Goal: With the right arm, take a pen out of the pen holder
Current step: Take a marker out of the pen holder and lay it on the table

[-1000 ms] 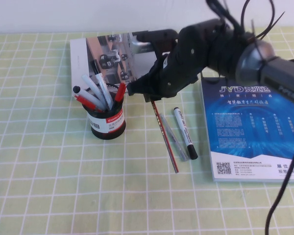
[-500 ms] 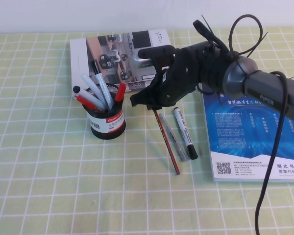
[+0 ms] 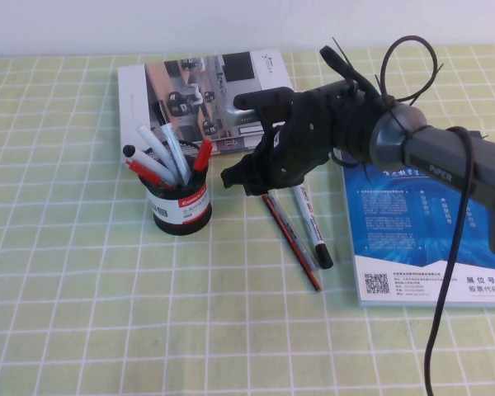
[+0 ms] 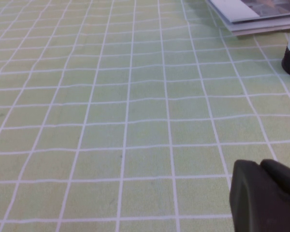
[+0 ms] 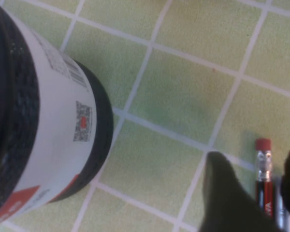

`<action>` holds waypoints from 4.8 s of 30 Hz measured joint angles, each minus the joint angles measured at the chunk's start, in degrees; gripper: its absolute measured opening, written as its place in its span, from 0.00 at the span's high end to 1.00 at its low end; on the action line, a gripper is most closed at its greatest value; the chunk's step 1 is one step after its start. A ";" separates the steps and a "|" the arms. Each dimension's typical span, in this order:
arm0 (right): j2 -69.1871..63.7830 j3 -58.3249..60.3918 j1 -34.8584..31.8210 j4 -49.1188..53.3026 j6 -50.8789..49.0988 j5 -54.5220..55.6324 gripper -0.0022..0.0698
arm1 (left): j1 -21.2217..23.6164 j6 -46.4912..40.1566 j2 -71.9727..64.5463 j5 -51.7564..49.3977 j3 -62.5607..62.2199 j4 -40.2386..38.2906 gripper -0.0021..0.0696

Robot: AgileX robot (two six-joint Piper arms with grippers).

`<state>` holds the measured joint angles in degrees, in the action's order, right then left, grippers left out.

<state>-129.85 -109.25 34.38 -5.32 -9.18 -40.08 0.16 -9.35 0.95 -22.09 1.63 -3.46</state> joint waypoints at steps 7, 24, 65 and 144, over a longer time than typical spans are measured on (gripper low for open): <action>2.84 2.08 0.00 0.09 0.00 -1.82 0.62 | 0.00 0.00 0.00 0.00 0.00 0.00 0.98; 54.04 48.03 0.00 1.98 -1.08 1.93 0.98 | 0.00 0.00 0.00 0.00 0.00 0.00 0.98; 122.40 102.32 -34.88 -0.21 -1.53 21.18 0.99 | 0.00 0.00 0.00 0.00 0.00 0.00 0.98; 130.44 110.77 -33.11 -16.06 20.55 17.83 0.99 | 0.00 0.00 0.00 0.00 0.00 0.00 0.98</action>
<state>0.59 1.52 1.27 -21.37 11.37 -22.25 0.16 -9.35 0.95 -22.09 1.63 -3.46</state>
